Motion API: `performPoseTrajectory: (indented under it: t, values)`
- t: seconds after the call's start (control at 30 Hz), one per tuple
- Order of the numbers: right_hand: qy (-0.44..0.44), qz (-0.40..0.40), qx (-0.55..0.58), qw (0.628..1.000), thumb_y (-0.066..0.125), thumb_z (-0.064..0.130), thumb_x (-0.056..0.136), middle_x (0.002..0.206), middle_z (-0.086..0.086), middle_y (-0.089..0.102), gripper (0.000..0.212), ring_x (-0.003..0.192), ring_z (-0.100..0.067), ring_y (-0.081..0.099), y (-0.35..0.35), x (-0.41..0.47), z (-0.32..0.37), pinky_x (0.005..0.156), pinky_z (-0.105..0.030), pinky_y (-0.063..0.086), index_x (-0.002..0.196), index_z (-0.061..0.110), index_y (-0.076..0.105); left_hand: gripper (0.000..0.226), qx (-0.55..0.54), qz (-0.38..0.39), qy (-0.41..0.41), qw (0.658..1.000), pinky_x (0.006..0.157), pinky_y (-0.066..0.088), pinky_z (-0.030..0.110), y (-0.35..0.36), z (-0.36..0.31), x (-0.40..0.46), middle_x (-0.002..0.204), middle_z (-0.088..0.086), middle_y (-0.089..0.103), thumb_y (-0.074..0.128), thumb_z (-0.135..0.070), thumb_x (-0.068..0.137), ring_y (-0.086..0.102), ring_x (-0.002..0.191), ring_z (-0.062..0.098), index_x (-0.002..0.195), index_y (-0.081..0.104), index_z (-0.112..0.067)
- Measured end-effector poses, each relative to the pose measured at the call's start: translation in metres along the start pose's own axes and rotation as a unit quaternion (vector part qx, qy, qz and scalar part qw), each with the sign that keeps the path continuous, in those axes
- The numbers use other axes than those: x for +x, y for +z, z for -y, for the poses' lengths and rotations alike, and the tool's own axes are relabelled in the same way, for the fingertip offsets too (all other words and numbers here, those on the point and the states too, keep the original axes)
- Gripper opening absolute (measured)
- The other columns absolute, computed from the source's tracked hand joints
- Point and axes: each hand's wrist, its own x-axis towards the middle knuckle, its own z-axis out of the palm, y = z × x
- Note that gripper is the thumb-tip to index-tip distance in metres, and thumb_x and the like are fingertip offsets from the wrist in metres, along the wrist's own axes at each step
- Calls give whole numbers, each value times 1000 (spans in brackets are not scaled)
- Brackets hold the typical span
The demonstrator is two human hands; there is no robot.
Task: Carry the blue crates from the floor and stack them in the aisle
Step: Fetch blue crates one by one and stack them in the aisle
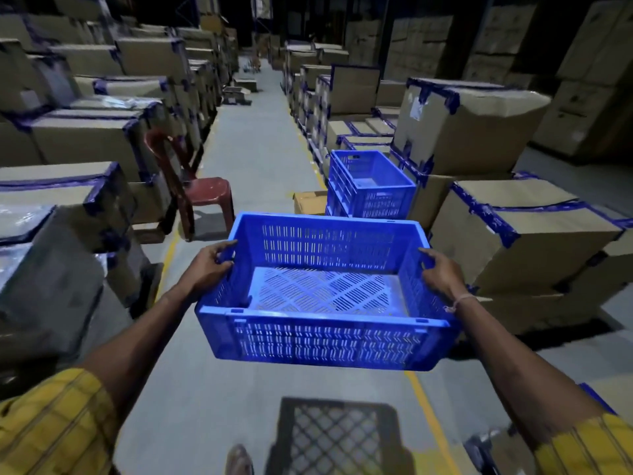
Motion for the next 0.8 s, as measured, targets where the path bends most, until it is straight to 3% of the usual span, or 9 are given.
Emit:
performPoseTrajectory:
  t: [0.17, 0.33, 0.5, 0.6, 0.7, 0.8]
  values:
    - [19, -7, 28, 999, 49, -4, 85, 68, -15, 60, 61, 49, -26, 48, 39, 92, 59, 55, -37, 41, 138, 25, 57, 52, -17, 31, 3, 999, 75, 59, 36, -28, 5, 133, 103, 15, 75, 55, 4, 96, 71, 80, 19, 143, 54, -19]
    - [37, -36, 48, 998, 48, -5, 88, 67, -13, 59, 59, 48, -23, 46, 67, 162, 126, 48, -30, 37, 138, 24, 56, 55, -6, 51, 23, 998, 56, 56, 20, -59, -5, 267, 90, 13, 71, 54, 12, 93, 65, 57, 1, 143, 53, -11]
    - [58, -59, 52, 995, 50, -2, 88, 78, -17, 63, 59, 53, -25, 51, 83, 230, 175, 51, -31, 41, 139, 25, 55, 56, -3, 68, 43, 997, 53, 54, 18, -75, -17, 376, 66, -10, 72, 55, 13, 92, 64, 53, 0, 141, 54, -15]
    - [61, -69, 30, 995, 52, 1, 88, 90, -16, 68, 57, 62, -27, 59, 87, 278, 202, 51, -30, 45, 138, 28, 56, 57, 5, 78, 50, 996, 53, 54, 18, -76, -16, 445, 62, -14, 72, 56, 13, 90, 65, 56, 3, 139, 55, -17]
    - [69, -88, 15, 994, 53, 3, 90, 107, -12, 66, 54, 68, -24, 62, 95, 327, 221, 52, -28, 46, 138, 28, 56, 58, 13, 85, 56, 995, 61, 56, 24, -68, -19, 514, 73, -5, 75, 58, 13, 89, 67, 67, 14, 142, 56, -11]
    - [77, -108, 19, 991, 51, 2, 91, 106, -13, 66, 54, 67, -23, 61, 102, 379, 232, 51, -27, 43, 139, 26, 55, 57, 19, 91, 78, 993, 56, 53, 17, -54, -30, 578, 88, 15, 71, 57, 12, 91, 63, 54, 1, 143, 54, -11]
